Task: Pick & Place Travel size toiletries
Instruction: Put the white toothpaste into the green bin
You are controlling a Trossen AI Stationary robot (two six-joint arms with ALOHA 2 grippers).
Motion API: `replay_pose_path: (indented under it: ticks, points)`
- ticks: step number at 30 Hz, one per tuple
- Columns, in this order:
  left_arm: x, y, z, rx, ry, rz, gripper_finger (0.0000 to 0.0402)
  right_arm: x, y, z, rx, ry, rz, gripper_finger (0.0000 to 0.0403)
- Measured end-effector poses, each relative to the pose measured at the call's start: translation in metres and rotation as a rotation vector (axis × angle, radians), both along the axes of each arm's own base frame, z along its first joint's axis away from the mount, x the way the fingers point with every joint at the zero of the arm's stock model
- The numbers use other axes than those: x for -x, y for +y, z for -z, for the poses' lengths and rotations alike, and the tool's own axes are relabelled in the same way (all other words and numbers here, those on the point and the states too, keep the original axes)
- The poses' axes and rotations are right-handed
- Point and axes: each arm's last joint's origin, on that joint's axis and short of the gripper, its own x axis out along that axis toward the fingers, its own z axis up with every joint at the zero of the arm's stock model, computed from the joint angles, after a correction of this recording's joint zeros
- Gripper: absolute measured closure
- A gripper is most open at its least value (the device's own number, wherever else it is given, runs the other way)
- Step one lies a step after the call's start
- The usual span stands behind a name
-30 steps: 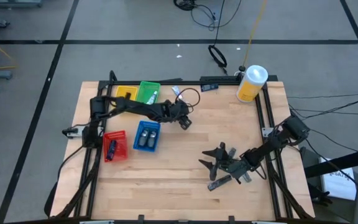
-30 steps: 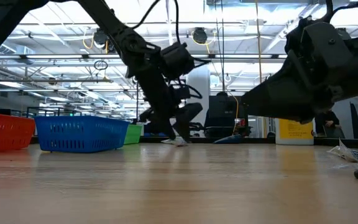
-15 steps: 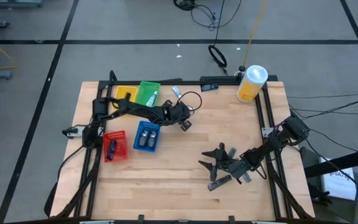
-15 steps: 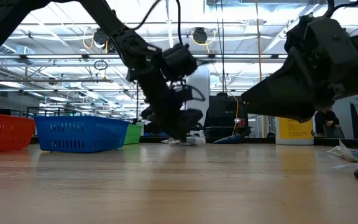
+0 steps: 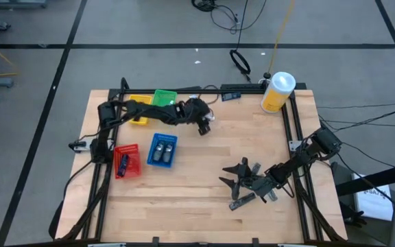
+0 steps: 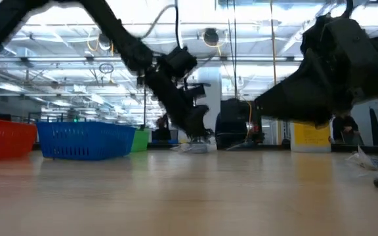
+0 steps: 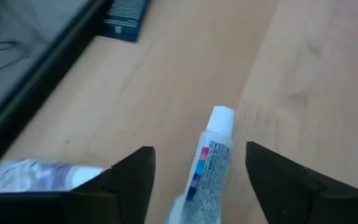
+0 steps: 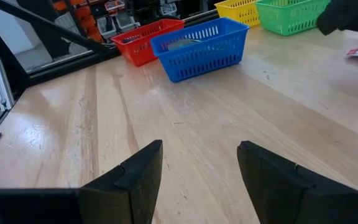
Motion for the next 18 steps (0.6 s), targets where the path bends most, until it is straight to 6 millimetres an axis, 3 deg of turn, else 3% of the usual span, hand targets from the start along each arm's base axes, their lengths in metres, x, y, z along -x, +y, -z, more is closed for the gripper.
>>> replay_pose_path:
  ticks: [4,12,18]
  points:
    - [-0.002,-0.004,-0.001,0.017,-0.021,0.049,0.0148,0.000,0.000,0.000,0.000,0.000,0.000,0.0202]
    - [-0.002,-0.005,0.009,-0.022,0.030,-0.034,0.0229,0.000,0.000,0.000,-0.001,-0.001,0.000,0.0202]
    - [-0.001,-0.006,0.010,-0.007,0.050,-0.022,0.0266,0.000,0.000,0.000,-0.003,-0.004,0.000,0.0202]
